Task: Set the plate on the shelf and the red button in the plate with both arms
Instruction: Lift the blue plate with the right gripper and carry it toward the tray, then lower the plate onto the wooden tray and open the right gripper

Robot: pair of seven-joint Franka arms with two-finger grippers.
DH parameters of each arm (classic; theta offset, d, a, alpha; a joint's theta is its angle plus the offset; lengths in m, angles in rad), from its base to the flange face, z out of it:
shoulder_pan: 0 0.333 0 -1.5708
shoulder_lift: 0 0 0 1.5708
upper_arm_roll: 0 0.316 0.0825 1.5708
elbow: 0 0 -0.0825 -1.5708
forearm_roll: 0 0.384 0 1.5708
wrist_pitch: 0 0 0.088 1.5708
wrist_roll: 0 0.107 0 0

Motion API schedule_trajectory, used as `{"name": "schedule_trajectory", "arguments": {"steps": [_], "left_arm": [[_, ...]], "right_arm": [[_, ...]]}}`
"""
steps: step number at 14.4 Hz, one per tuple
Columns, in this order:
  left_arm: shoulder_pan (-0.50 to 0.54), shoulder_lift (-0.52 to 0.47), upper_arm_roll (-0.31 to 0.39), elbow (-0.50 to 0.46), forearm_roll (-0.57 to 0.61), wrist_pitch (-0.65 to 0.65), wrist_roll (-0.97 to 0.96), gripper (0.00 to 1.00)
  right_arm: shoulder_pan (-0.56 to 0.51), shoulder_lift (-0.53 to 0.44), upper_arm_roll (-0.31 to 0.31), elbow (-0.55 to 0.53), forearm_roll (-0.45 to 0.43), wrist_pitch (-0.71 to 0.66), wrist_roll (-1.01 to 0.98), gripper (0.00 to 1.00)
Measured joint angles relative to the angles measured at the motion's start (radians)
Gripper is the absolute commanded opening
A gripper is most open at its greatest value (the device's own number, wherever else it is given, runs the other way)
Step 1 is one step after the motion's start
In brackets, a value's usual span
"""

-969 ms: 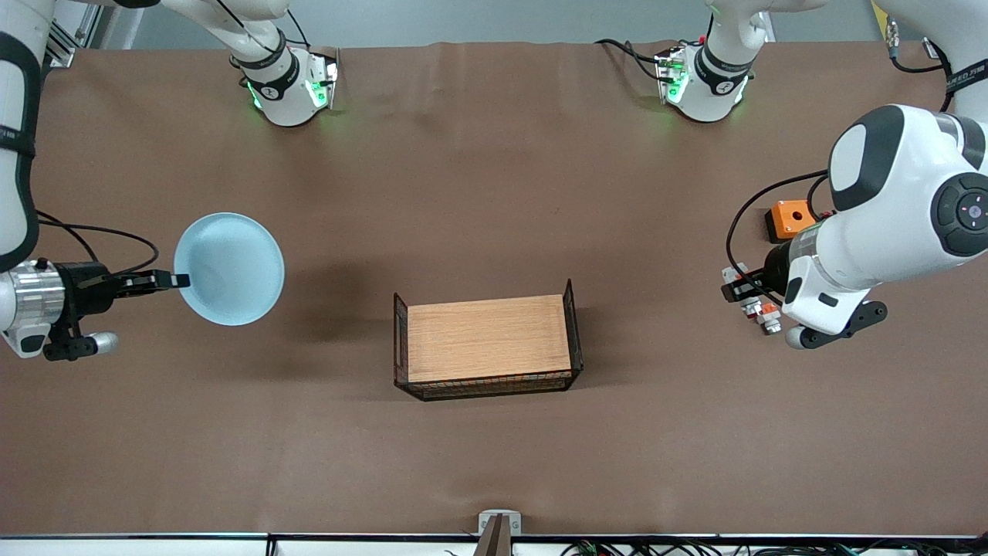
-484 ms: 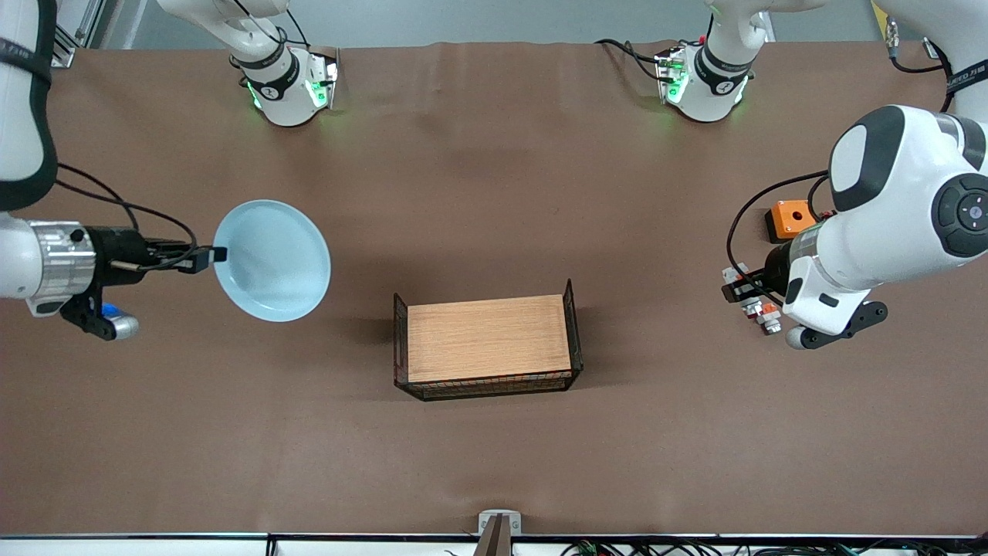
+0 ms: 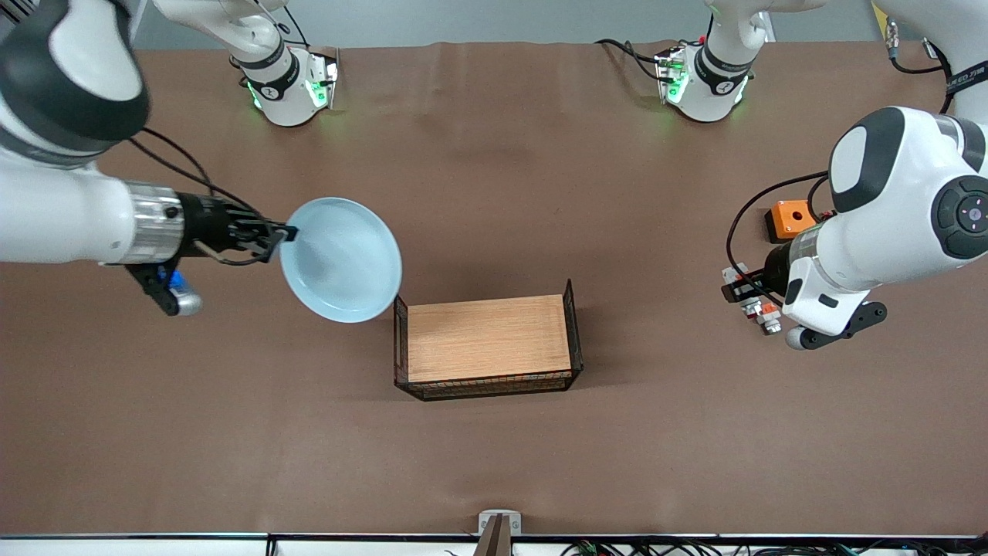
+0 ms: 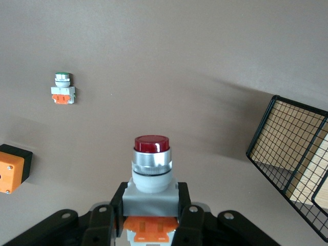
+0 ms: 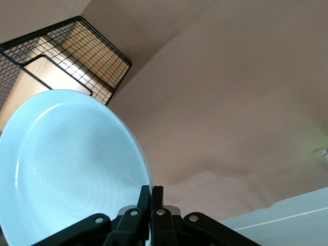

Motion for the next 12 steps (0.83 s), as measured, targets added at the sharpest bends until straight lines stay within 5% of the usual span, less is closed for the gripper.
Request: {"name": "schedule_trajectory", "arguments": {"steps": [12], "left_arm": [[0.001, 0.000, 0.000, 0.000, 0.000, 0.000, 0.000, 0.23]], "right_arm": [[0.341, 0.008, -0.002, -0.127, -0.068, 0.464, 0.478, 0.00]]}}
